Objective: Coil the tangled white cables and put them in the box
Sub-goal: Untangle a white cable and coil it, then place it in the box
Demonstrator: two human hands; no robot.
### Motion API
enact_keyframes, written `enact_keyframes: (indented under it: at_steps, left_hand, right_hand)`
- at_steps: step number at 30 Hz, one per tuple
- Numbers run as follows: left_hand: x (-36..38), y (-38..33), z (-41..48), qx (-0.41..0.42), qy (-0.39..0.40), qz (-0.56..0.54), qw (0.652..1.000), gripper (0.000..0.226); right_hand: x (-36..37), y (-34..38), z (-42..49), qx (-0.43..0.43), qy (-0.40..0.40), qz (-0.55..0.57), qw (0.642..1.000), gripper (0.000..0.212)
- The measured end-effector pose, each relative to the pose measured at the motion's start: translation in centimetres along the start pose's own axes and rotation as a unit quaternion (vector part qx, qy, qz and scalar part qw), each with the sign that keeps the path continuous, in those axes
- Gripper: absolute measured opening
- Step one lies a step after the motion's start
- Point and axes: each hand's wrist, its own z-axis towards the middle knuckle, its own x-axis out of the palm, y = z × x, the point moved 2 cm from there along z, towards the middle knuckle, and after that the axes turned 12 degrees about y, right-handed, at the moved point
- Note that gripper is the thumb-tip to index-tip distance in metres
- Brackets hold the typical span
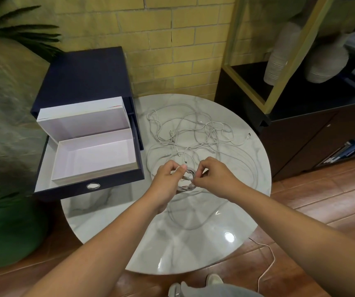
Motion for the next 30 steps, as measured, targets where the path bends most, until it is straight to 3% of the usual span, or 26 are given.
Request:
enact_keyframes:
  at_steps: [2,5,7,10,21,24,30]
  left_hand:
    - [0.0,-0.1,0.0,-0.007,0.015,-0.012,1.000,0.027]
    - [-0.1,-0.3,0.1,0.000,0.019,-0.029,0.999,0.021]
    - [-0.2,-0.6,0.0,0.007,0.015,-0.033,0.999,0.019]
    - [-0.4,-0.7,0.0,0.006,0.016,-0.022,1.000,0.020]
    - [-0.2,-0.9,0.0,-0.007,-0.016,-0.034,0.999,0.020]
    - [-0.4,-0.8,0.0,-0.011,-0.007,-0.028,1.000,0.021]
    - [-0.7,-0.9,0.3,-0.015,0.014,-0.012,1.000,0.023]
  right_hand:
    - [0.0,-0.1,0.1,0.014,0.008,0.060,0.998,0.026]
    - [-0.3,-0.2,0.1,0.039,0.094,0.221,0.970,0.034]
    - [-0.6,-0.3,-0.1,0.045,0.151,0.304,0.939,0.028]
    - [-1.0,-0.7,0.1,0.042,0.148,0.342,0.927,0.022]
    - [-0.7,0.3,0.7,-0.022,0.054,0.083,0.995,0.030]
    - [-0.3,0.7,0.7,-0.047,0.013,-0.004,0.999,0.032]
    - [0.4,0.9,1.1,-0.050,-0.022,-0.061,0.997,0.027]
